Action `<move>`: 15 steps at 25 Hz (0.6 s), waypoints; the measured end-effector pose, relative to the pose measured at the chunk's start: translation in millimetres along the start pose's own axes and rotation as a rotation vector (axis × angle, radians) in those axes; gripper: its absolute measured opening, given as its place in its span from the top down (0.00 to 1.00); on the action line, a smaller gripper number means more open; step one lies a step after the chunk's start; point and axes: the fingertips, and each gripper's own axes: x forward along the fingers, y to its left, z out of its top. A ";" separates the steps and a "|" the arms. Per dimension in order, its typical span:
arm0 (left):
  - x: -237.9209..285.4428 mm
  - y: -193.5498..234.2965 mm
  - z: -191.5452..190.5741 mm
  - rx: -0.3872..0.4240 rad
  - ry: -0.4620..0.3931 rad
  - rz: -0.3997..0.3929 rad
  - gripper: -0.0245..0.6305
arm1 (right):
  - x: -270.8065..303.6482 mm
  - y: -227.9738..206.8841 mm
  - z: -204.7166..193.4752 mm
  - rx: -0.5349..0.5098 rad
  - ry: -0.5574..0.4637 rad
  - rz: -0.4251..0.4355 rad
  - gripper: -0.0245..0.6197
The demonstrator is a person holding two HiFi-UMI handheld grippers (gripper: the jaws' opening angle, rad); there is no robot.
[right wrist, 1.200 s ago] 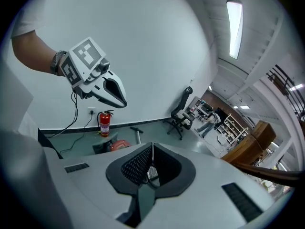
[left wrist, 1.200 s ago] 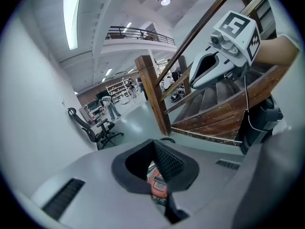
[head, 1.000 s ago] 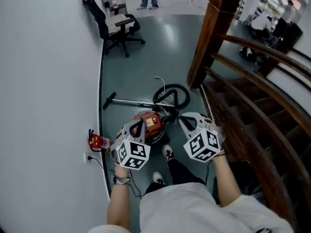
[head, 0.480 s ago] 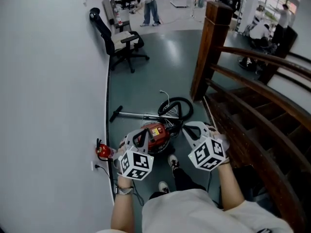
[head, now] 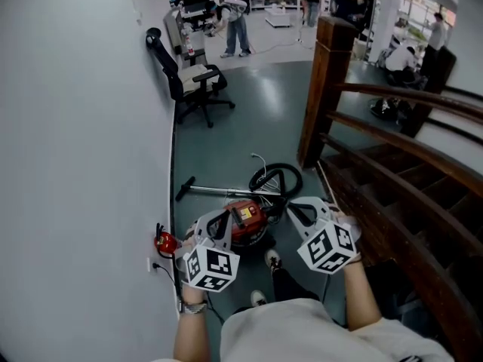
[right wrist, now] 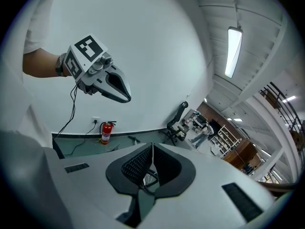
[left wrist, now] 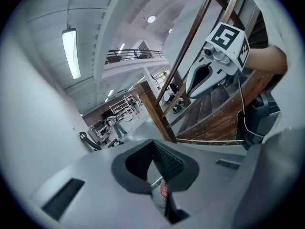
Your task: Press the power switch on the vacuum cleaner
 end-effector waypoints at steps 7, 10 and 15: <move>-24.9 -3.9 10.1 0.023 -0.028 0.015 0.96 | -17.7 4.8 8.3 -0.019 -0.012 -0.013 0.91; -31.5 -7.0 12.3 0.031 -0.033 0.007 0.96 | -21.3 6.3 8.8 -0.026 -0.014 -0.015 0.91; -41.6 -11.3 11.5 0.036 -0.032 0.003 0.96 | -27.0 9.4 14.9 -0.044 -0.025 -0.012 0.92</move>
